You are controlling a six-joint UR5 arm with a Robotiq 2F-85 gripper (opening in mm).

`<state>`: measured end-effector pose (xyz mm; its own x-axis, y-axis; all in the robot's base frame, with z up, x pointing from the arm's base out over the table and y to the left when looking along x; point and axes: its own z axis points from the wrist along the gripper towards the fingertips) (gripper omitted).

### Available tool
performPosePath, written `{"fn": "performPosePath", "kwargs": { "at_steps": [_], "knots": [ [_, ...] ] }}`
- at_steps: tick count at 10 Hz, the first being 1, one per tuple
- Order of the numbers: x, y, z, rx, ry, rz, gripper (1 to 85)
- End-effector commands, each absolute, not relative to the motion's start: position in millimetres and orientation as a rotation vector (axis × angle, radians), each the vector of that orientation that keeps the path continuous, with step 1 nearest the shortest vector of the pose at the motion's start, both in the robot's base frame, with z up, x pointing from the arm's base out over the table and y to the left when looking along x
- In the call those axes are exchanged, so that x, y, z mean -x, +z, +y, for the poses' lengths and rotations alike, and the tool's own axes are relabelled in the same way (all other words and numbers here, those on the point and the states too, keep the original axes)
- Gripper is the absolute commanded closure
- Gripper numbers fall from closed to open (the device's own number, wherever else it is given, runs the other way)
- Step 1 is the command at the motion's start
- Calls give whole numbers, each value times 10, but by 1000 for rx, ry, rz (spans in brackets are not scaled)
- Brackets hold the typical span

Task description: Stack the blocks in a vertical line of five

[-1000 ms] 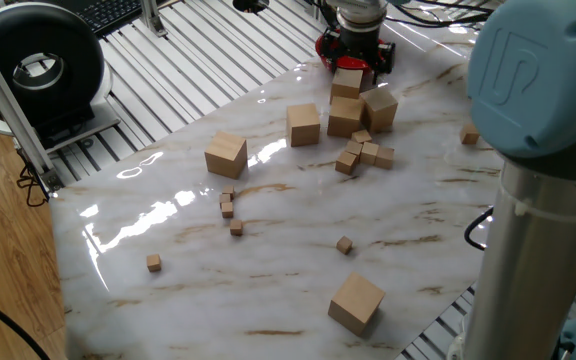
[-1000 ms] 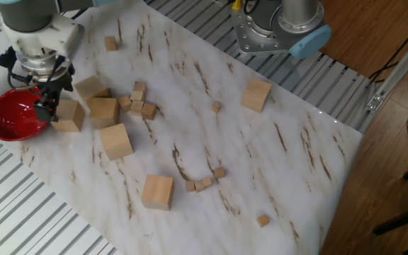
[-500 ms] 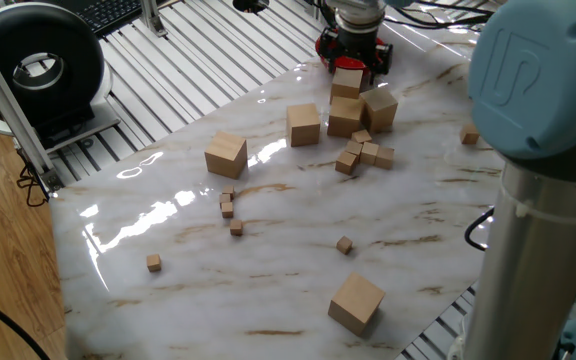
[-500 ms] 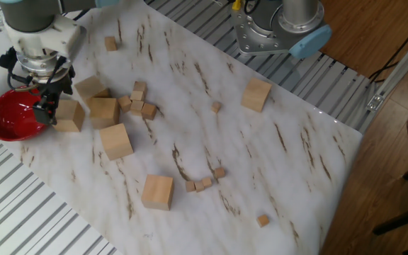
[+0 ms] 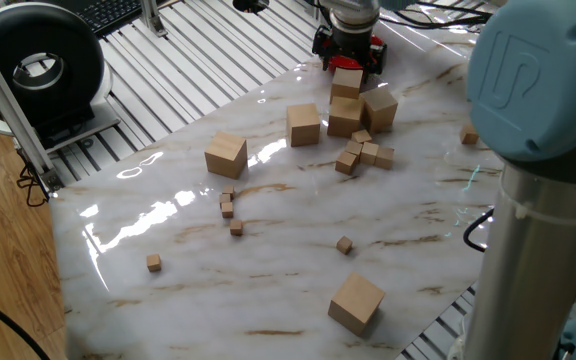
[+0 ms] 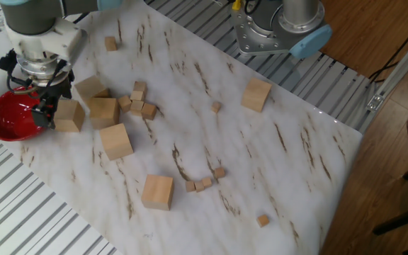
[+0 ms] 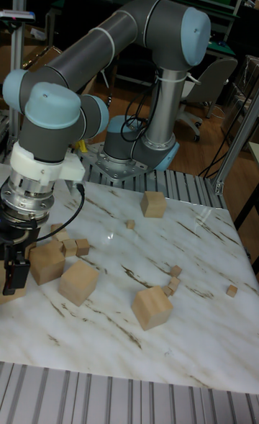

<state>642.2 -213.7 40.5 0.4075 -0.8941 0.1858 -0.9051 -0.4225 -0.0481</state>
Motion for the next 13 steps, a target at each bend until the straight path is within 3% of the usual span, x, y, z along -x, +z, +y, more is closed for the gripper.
{"fn": "performPosePath", "kwargs": {
  "at_steps": [1, 3, 5, 6, 7, 11, 13],
  "knots": [
    [-6479, 260, -2123, -2595, 296, -1696, 7],
    [-6485, 238, -2111, -2574, 297, -1743, 50],
    [-6427, 258, -2032, -2530, 246, -1858, 247],
    [-6408, 303, -2040, -2490, 242, -1919, 403],
    [-6402, 384, -2057, -2465, 245, -1954, 463],
    [-6469, 708, -1905, -2312, 241, -2199, 540],
    [-6615, 1053, -1937, -2101, 391, -2393, 700]
  ]
}}
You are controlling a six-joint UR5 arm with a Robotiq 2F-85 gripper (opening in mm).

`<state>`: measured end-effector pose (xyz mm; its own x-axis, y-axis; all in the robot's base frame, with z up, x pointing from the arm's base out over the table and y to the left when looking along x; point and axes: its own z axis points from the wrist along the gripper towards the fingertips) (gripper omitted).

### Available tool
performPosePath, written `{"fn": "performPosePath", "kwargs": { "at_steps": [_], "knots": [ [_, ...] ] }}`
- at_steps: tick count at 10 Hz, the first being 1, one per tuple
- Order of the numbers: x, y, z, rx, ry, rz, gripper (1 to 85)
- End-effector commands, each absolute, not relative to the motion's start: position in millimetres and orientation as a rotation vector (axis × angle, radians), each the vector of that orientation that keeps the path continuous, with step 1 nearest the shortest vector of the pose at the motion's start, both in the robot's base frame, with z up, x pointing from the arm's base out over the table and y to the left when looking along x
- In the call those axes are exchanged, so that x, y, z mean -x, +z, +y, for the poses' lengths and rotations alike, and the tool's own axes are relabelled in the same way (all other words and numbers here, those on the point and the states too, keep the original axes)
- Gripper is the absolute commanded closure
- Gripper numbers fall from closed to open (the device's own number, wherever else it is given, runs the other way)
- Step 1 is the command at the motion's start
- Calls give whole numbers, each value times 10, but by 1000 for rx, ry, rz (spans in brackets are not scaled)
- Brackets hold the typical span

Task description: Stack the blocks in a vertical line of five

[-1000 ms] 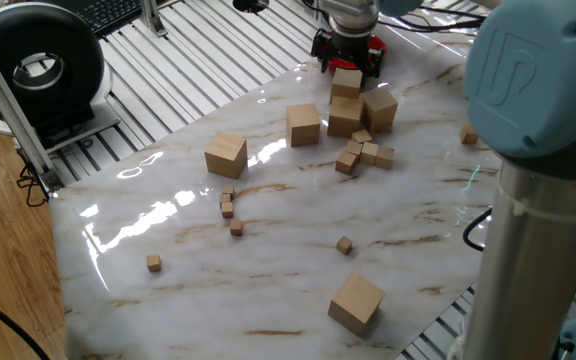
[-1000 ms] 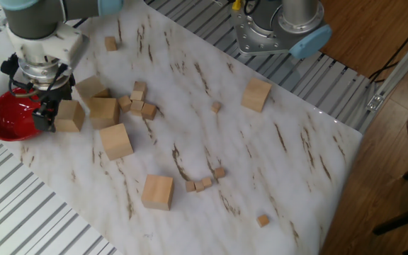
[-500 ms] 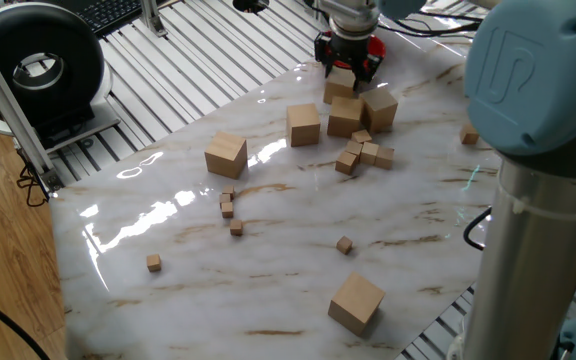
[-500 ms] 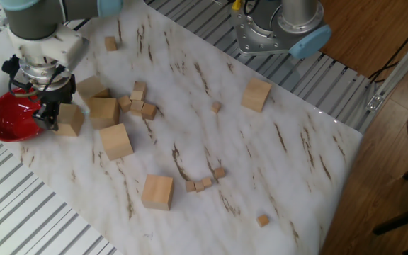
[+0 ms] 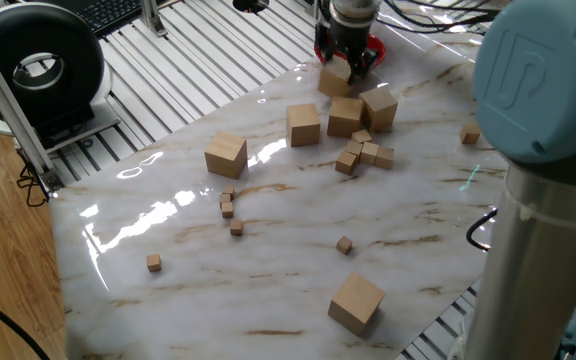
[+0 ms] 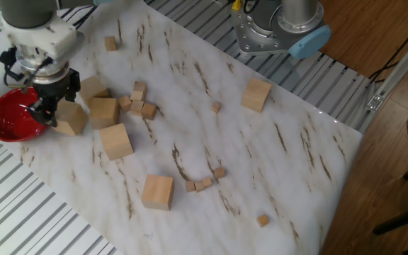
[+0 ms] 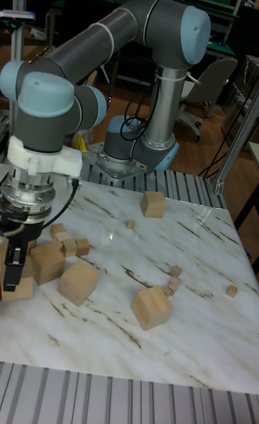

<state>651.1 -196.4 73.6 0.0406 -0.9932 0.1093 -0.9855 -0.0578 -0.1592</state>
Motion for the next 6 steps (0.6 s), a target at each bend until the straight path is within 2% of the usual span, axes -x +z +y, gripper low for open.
{"fn": "performPosePath", "kwargs": {
  "at_steps": [1, 2, 3, 6],
  "knots": [
    [-6631, 1101, -1913, 1931, -362, 2363, 720],
    [-6587, 1136, -1878, 1819, -307, 2466, 723],
    [-6567, 1169, -1823, 1687, -254, 2564, 830],
    [-6579, 1095, -1626, 1235, -119, 2774, 847]
  ]
}}
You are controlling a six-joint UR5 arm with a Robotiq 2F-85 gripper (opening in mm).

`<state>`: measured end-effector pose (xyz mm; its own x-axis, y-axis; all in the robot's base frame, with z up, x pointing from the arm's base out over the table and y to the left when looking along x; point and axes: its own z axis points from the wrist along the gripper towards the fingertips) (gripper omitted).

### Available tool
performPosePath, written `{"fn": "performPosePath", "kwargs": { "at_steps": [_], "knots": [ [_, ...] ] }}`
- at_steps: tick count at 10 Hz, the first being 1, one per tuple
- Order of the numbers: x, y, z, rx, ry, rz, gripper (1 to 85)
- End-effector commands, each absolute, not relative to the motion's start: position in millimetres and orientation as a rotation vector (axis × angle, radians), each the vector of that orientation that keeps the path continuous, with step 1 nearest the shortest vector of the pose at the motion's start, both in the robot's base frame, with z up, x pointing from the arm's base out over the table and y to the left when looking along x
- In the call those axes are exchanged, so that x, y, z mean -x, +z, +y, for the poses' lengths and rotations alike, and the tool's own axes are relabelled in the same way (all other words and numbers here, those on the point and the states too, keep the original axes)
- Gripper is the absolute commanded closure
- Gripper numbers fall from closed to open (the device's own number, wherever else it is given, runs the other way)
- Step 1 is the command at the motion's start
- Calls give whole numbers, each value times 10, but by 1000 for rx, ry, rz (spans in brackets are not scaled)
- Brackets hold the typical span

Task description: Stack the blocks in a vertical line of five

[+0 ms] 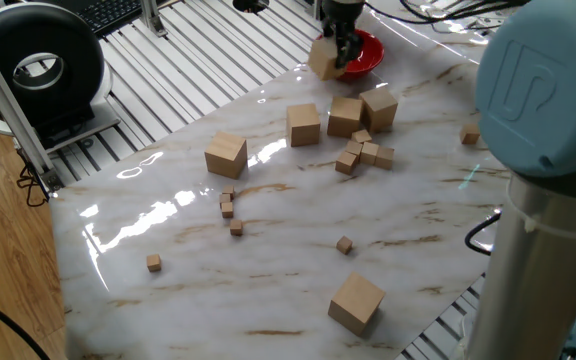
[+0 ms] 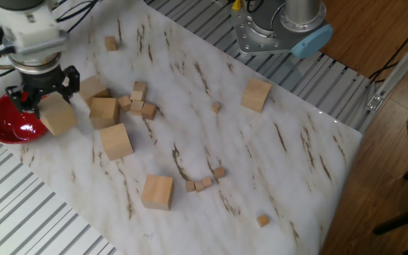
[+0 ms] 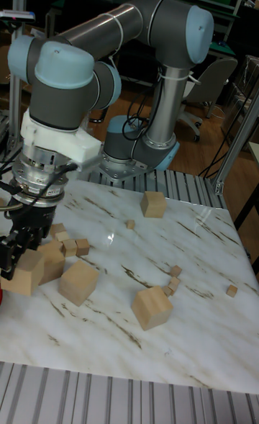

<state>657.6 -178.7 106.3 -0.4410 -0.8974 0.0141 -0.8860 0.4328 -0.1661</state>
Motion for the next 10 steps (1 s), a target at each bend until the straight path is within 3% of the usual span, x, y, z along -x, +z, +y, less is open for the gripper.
{"fn": "performPosePath", "kwargs": {
  "at_steps": [1, 4, 10],
  "knots": [
    [-6530, 1104, -1558, 1119, -77, 2832, 847],
    [-6382, 1068, -1154, 878, 40, 2916, 847],
    [-6172, 1033, -989, 825, -12, 2951, 847]
  ]
}}
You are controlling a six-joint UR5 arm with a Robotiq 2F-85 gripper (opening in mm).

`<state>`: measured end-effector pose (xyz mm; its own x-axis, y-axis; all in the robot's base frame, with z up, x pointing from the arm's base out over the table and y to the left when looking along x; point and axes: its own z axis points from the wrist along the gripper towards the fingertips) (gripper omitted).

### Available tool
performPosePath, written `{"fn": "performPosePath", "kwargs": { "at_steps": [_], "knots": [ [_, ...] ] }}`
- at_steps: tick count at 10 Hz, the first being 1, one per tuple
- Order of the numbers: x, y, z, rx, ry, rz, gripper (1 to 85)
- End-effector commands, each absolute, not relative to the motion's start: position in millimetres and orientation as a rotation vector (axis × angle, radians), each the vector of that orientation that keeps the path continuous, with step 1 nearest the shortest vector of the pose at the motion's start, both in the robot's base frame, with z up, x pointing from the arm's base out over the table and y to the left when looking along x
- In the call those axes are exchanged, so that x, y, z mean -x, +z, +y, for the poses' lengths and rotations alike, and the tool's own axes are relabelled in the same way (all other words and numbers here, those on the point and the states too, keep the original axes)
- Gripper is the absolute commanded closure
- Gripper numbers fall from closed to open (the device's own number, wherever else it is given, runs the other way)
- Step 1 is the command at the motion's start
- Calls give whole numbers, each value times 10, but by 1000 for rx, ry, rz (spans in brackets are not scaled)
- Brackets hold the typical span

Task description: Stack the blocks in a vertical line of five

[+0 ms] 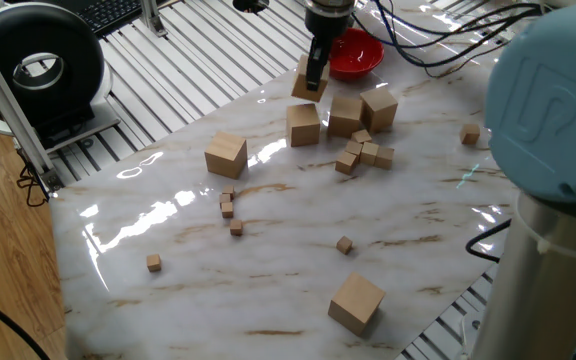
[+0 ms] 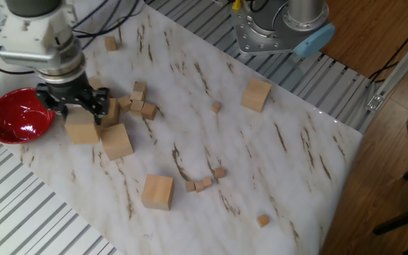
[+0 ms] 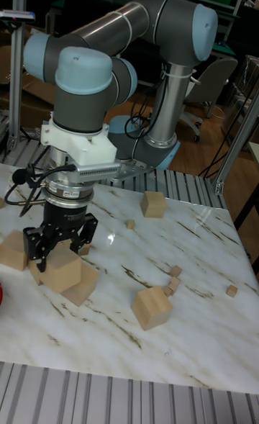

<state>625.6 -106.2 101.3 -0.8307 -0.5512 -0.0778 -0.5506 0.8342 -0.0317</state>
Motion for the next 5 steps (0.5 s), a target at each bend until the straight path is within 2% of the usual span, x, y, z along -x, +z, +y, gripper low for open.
{"fn": "performPosePath", "kwargs": {
  "at_steps": [1, 4, 5],
  "knots": [
    [-6131, 1057, -980, 812, -8, 2964, 847],
    [-6108, 1064, -954, 794, -6, 2970, 847],
    [-6124, 1043, -1027, 816, -58, 2965, 847]
  ]
}}
